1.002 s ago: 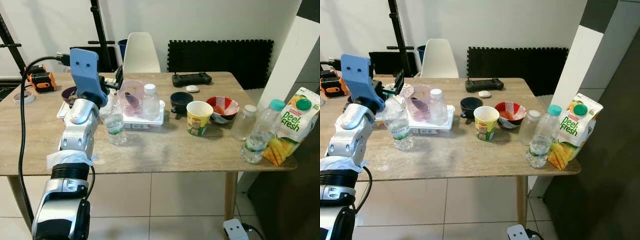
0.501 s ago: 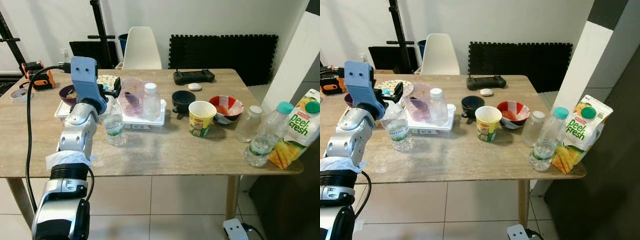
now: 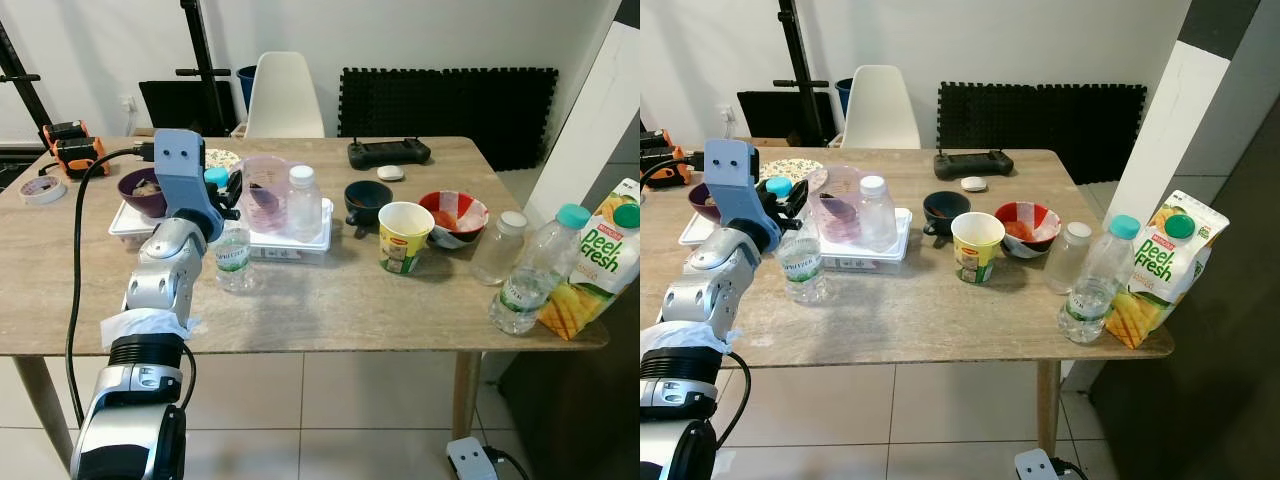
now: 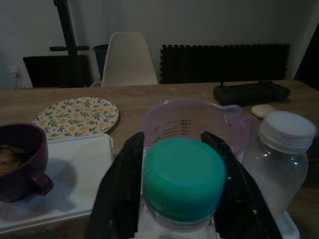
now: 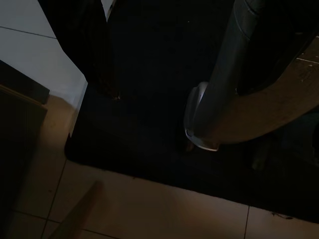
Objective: Restocking fridge
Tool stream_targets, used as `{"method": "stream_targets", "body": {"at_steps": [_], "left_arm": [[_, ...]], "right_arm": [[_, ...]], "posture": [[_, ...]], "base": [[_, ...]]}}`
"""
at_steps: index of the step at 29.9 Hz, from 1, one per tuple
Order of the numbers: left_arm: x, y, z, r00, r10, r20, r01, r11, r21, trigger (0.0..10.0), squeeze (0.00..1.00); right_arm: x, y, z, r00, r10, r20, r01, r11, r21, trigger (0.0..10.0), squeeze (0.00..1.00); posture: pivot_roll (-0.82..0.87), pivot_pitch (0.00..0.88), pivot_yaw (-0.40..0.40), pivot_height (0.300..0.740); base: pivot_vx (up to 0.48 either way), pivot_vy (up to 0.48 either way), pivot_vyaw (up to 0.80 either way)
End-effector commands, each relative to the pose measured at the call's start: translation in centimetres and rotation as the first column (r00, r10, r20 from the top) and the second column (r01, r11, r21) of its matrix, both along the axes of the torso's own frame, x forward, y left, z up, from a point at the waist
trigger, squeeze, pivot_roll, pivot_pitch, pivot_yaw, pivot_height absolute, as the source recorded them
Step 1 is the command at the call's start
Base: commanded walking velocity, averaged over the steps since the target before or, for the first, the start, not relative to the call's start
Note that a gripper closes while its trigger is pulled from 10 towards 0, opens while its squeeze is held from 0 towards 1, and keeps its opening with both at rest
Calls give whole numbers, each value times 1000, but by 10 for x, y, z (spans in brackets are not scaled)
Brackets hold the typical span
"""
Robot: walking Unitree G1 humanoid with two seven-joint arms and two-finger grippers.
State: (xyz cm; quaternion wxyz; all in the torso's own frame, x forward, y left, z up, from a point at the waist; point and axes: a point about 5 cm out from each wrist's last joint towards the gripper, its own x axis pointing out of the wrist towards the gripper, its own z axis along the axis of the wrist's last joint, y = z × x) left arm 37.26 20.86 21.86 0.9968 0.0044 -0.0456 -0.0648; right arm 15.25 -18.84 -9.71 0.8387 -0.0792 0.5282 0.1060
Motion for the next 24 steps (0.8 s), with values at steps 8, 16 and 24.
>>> {"method": "stream_targets", "body": {"at_steps": [8, 16, 24], "left_arm": [[-6, 24, 11, 996, 89, 17, -90, 996, 25, 0, 0], [-26, 79, 34, 953, 290, 82, -296, 953, 67, 0, 0], [-76, 163, 72, 751, 628, 203, -649, 758, 57, 10000, 0]], "right_arm": [[-4, -2, -1, 1000, 3, -21, -4, 1000, -12, 10000, 0], [-3, -1, -1, 1000, 12, -20, -13, 1000, -12, 10000, 0], [-1, 0, -1, 999, 29, -20, -29, 999, -15, 10000, 0]], "posture": [[-36, 0, -15, 740], [-19, 0, -22, 740], [-2, 0, -28, 740]], "base": [[0, 0, 0], [0, 0, 0], [0, 0, 0]]}}
